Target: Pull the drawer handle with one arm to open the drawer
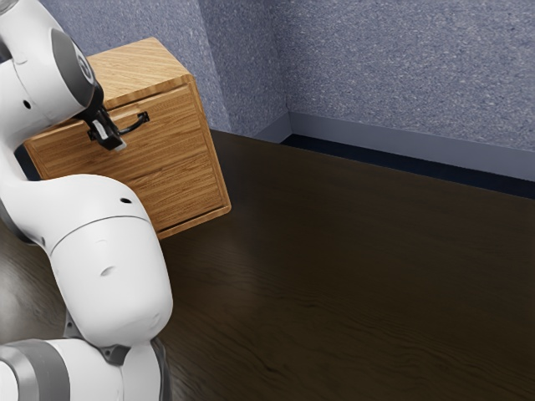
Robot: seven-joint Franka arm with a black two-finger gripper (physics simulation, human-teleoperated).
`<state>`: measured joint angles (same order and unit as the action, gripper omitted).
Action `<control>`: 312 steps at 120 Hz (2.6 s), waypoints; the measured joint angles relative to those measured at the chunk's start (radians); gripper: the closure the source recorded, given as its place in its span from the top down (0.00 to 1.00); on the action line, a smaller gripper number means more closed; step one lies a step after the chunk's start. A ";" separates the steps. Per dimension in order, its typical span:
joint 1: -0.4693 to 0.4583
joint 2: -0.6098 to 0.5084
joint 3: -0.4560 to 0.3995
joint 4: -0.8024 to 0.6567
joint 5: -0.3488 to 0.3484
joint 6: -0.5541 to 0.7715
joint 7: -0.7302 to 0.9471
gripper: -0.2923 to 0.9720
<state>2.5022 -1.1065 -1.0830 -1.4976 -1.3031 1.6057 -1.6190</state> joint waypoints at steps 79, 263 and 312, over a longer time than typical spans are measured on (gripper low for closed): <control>-0.085 -0.002 0.016 -0.040 0.032 -0.004 0.019 0.37; -0.314 -0.020 0.087 -0.203 0.151 -0.003 -0.011 0.37; -0.352 -0.037 0.104 -0.225 0.164 -0.003 -0.022 0.37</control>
<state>2.1505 -1.1438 -0.9792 -1.7221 -1.1386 1.6025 -1.6414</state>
